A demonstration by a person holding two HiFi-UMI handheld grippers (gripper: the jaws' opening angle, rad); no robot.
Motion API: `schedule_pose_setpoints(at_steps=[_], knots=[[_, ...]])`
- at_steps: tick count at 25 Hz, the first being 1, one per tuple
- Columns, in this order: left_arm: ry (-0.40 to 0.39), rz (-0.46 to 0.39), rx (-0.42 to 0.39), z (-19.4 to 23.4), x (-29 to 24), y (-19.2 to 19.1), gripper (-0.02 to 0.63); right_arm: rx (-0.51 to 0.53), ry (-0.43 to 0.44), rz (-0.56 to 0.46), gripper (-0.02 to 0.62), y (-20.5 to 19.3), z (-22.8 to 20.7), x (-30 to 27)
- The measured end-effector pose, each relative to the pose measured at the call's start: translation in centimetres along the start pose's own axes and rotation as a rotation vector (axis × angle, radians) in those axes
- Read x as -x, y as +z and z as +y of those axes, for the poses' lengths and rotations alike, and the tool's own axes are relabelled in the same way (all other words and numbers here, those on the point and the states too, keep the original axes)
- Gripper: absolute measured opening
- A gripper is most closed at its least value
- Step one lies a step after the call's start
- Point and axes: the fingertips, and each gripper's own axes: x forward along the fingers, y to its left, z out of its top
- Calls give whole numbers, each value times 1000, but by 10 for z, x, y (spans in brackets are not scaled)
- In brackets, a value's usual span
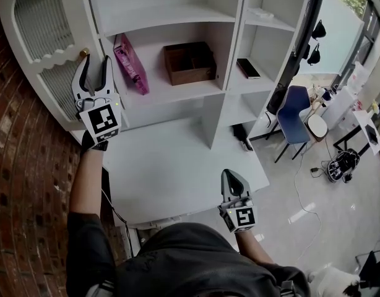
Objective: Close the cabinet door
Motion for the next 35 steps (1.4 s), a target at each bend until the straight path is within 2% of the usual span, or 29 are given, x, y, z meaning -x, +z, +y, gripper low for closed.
schedule_pose_setpoints(at_steps=[35], knots=[[-79,47,-26,-12,-38,-34,144,11,-43,-6,1,2,-1,-19]])
